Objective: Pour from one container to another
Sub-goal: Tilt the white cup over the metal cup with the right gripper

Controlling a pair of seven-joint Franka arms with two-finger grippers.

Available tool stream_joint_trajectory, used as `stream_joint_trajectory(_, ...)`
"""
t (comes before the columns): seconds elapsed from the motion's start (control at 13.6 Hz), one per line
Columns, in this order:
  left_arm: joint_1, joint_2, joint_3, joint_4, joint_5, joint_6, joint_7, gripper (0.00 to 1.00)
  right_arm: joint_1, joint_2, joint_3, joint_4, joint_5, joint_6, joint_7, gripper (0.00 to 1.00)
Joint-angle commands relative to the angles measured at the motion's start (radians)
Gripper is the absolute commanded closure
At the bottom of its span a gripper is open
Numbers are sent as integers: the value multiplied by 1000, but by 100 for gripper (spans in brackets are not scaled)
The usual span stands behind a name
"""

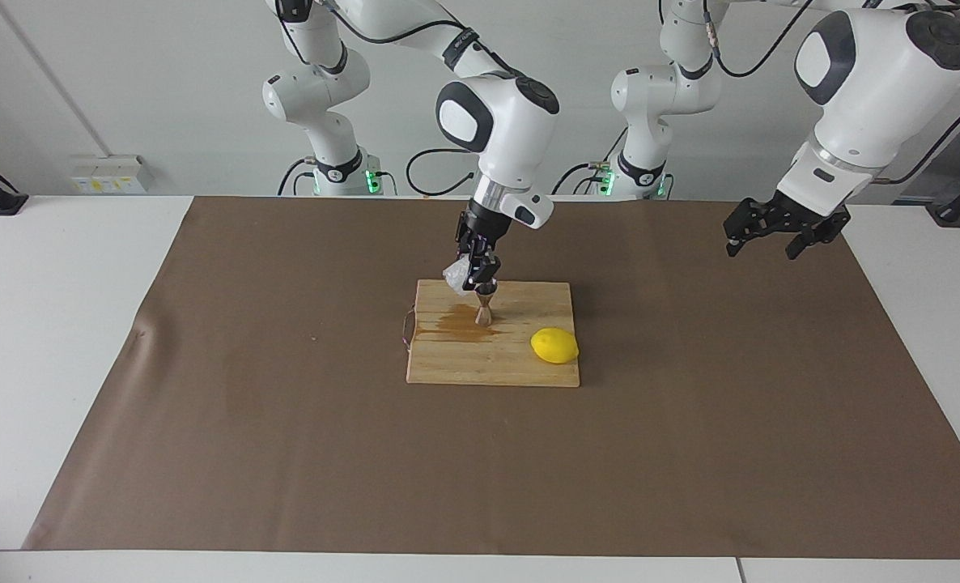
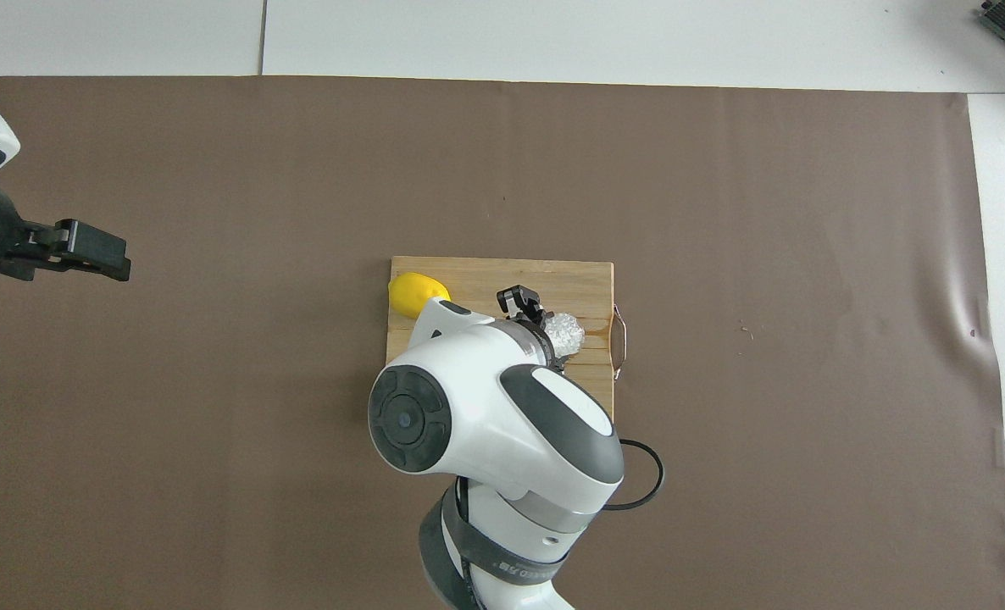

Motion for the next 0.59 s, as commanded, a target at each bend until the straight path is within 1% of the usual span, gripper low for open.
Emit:
stream_joint_trajectory(0.0,-2,-14,4,6,24,-28,8,0,0,-5,5,-17,-47,-4,30,100)
stream_joint_trajectory(0.29,-2,-16,9,6,7,-21,5,0,40,-7,5,-26,-105,-3,40,100)
stream_joint_trajectory(0.51,-2,-14,7,6,-5,-10,8,0,43,-10,5,-39,-134,-9,50,100)
